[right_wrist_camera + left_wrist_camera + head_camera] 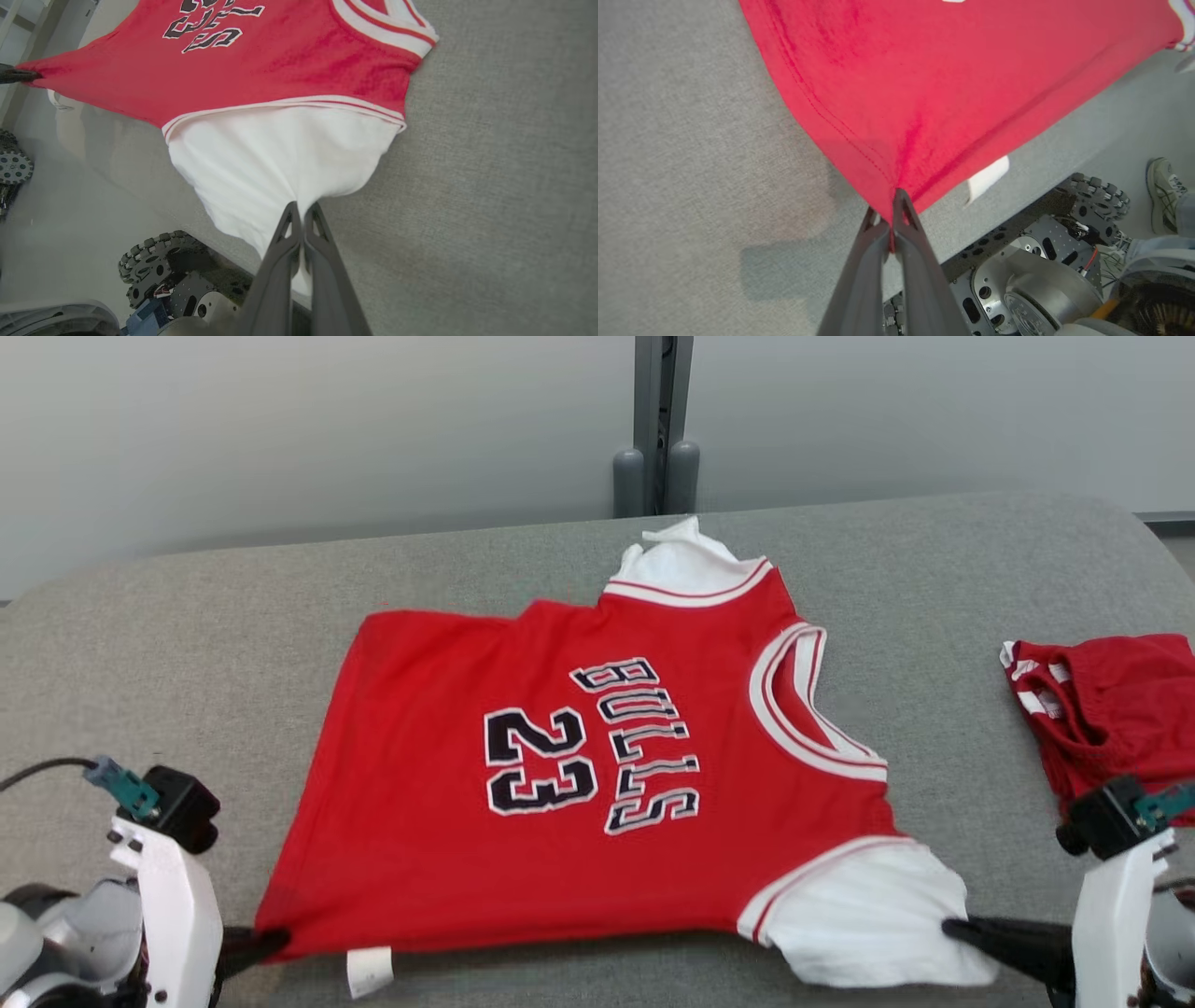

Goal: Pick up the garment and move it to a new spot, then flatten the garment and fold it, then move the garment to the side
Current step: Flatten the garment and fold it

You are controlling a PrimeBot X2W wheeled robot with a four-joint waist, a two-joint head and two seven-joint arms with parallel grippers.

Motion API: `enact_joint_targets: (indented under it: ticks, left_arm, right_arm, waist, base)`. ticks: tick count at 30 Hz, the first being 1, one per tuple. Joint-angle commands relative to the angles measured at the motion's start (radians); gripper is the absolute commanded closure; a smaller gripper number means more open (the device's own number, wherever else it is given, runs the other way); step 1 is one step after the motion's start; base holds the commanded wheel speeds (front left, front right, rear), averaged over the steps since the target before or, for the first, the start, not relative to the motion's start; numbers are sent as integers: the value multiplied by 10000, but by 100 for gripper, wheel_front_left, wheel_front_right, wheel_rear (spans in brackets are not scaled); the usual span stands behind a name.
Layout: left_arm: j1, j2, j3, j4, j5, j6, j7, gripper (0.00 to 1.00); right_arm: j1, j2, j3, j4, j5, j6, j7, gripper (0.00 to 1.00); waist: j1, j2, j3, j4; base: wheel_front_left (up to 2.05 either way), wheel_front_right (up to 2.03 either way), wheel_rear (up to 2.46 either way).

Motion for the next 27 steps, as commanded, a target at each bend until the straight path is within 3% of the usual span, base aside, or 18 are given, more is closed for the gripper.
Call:
enact_joint_targets:
  ticks: [1, 5, 9, 20, 27]
  left_arm:
    - [275, 247, -70, -281, -114, 157, 100, 100]
    - [748, 640, -273, -1068, -340, 464, 398, 100]
    - [846, 787, -303, -1507, -410, 687, 536, 100]
    - [-154, 503, 17, -1289, -583, 704, 1178, 100]
    - [-1397, -143, 131, 0, -943, 417, 2425, 100]
  right_arm:
    - [342, -267, -65, -181, 100, 2, 250, 100]
    - [982, -659, -376, -611, 126, 0, 674, 100]
    - [1320, -616, -783, -786, -5, 0, 1013, 100]
    - [1104, 339, -2256, -437, -239, 2, 2008, 100]
    - [289, 1304, -3037, 560, 369, 2, 3263, 100]
  waist:
    - [0, -1, -122, 59]
    - [0, -1, -238, 93]
    - [0, -1, -231, 126]
    - [0, -1, 426, 137]
    - [0, -1, 1111, 106]
  base:
    - [0, 0, 0]
    - [0, 0, 0]
    - [0, 0, 0]
    - [0, 0, 0]
    - [0, 0, 0]
